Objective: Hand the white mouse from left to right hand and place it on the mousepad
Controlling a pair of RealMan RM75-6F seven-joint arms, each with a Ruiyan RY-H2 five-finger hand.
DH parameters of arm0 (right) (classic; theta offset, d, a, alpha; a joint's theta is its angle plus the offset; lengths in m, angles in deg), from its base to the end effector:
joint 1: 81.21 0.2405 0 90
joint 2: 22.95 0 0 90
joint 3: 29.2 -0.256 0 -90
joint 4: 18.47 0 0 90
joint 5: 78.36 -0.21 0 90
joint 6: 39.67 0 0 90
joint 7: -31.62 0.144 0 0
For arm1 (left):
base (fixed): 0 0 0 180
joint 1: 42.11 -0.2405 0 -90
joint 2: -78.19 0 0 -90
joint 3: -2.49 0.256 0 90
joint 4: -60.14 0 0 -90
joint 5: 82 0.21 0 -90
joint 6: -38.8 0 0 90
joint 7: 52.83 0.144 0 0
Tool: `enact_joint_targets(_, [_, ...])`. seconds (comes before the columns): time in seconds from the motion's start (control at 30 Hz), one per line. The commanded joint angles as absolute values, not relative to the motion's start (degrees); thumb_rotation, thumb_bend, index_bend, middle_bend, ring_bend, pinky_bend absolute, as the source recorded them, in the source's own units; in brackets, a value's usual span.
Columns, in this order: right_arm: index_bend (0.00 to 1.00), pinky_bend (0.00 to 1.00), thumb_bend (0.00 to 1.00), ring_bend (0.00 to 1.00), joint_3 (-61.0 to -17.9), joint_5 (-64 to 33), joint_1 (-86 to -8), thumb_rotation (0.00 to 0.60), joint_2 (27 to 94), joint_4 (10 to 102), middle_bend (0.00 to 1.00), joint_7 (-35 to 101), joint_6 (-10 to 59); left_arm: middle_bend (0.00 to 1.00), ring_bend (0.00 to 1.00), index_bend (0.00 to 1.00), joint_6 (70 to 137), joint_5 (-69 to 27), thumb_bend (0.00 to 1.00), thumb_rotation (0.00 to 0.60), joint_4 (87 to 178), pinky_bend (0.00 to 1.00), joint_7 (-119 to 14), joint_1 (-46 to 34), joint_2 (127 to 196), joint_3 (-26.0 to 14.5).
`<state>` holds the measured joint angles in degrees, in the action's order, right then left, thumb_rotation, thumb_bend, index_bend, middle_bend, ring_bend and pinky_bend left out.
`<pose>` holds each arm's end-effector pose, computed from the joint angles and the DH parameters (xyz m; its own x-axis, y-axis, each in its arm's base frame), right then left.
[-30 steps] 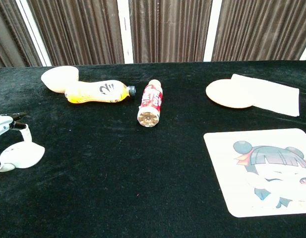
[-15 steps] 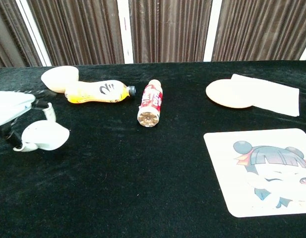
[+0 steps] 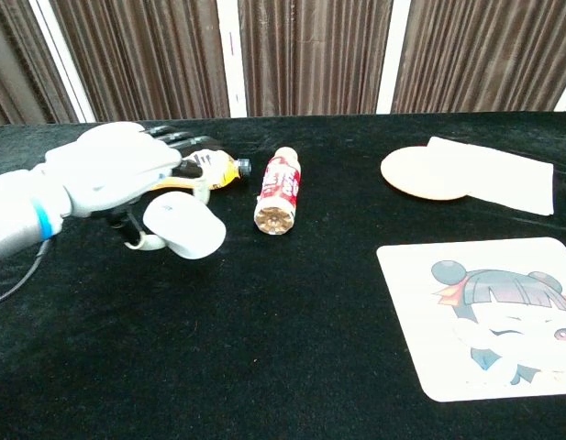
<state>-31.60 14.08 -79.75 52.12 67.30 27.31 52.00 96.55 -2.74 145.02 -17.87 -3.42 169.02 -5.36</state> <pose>-0.3035 -0.1601 0.1160 0.3943 0.0837 0.9152 -0.9149 -0.0573 0.3995 -0.1361 0.3105 -0.0285 0.6914 0.0138 0.7224 0.5993 -0.5694 -0.5627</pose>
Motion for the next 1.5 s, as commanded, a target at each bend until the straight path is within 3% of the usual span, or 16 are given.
enact_joint_targets(0.03, [0.12, 0.00, 0.09, 0.00, -31.8, 13.7, -79.7, 0.600, 52.0, 67.2, 0.00, 27.6, 51.9, 0.00, 0.00, 0.52, 94.6, -1.4, 0.35, 0.600, 142.9, 0.00, -17.3, -0.9, 170.6, -5.9])
enact_joint_targets(0.6, [0.12, 0.00, 0.09, 0.00, -34.0, 9.8, -78.9, 0.600, 51.2, 66.6, 0.00, 30.1, 50.1, 0.00, 0.00, 0.53, 89.3, 4.1, 0.35, 0.600, 132.1, 0.00, -19.3, 9.7, 180.7, -6.6])
enact_joint_targets(1.03, [0.12, 0.00, 0.09, 0.00, -34.1, 9.4, -78.8, 0.600, 51.3, 66.5, 0.00, 30.2, 50.0, 0.00, 0.00, 0.50, 87.4, 0.5, 0.35, 0.600, 124.6, 0.00, -18.2, 14.0, 189.1, -9.1])
enact_joint_targets(1.1, [0.12, 0.00, 0.09, 0.00, -34.1, 9.4, -78.8, 0.600, 51.3, 66.4, 0.00, 30.3, 50.0, 0.00, 0.00, 0.45, 87.2, -0.1, 0.35, 0.600, 124.0, 0.00, -17.8, 14.4, 189.9, -9.4])
enact_joint_targets(1.3, [0.12, 0.00, 0.09, 0.00, -34.3, 9.1, -78.7, 0.600, 51.2, 66.3, 0.00, 30.5, 50.1, 0.00, 0.00, 0.10, 88.1, -1.3, 0.20, 0.600, 123.2, 0.00, -16.0, 14.6, 191.2, -9.4])
enact_joint_targets(1.4, [0.12, 0.00, 0.09, 0.00, -34.2, 9.2, -78.8, 0.600, 51.2, 66.3, 0.00, 30.4, 50.2, 0.00, 0.00, 0.03, 89.2, -1.9, 0.18, 0.600, 124.1, 0.00, -15.2, 14.1, 191.0, -9.3])
enact_joint_targets(1.5, [0.12, 0.00, 0.09, 0.00, -34.0, 9.3, -78.9, 0.600, 51.1, 66.4, 0.00, 30.3, 50.3, 0.00, 0.00, 0.02, 90.1, -2.2, 0.15, 0.600, 125.3, 0.00, -14.5, 13.4, 190.4, -8.9])
